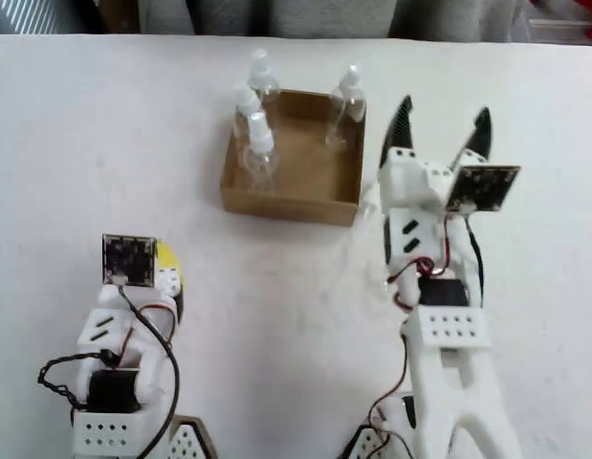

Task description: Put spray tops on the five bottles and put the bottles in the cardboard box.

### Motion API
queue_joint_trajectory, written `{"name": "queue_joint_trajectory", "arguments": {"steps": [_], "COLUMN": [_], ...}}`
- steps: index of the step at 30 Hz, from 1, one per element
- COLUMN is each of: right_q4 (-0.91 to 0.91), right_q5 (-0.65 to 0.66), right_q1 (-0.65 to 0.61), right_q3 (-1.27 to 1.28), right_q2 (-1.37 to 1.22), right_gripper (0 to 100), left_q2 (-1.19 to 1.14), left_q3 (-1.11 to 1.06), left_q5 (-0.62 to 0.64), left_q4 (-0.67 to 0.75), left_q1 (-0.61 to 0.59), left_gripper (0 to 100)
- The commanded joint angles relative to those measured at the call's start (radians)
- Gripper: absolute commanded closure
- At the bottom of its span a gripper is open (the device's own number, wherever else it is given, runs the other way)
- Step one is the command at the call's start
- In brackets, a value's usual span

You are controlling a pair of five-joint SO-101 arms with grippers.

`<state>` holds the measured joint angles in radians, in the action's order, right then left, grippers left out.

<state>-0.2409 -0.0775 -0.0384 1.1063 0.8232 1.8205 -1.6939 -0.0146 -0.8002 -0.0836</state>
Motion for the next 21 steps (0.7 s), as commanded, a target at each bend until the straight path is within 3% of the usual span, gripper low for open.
{"name": "queue_joint_trajectory", "arguments": {"steps": [1,6,10,14,21], "right_q4": [0.282,0.613,0.788,0.802,0.753], "right_q5": [-0.011,-0.011,-0.011,-0.011,-0.011], "right_q1": [0.062,0.093,0.084,0.084,0.058], "right_q3": [-0.012,-0.012,-0.012,-0.006,-0.014], "right_q2": [0.176,0.321,0.355,0.318,0.142], "right_gripper": [66.2,66.9,79.4,93.6,91.2], "left_q2": [0.005,0.005,0.005,0.005,0.005], "left_q3": [0.0,0.0,0.0,0.0,0.0], "left_q5": [-0.009,-0.009,-0.009,-0.009,-0.009], "left_q4": [0.002,0.002,0.0,0.0,0.0], "left_q1": [-0.001,-0.001,-0.001,-0.002,-0.002], "left_gripper": [98,98,98,98,98]}}
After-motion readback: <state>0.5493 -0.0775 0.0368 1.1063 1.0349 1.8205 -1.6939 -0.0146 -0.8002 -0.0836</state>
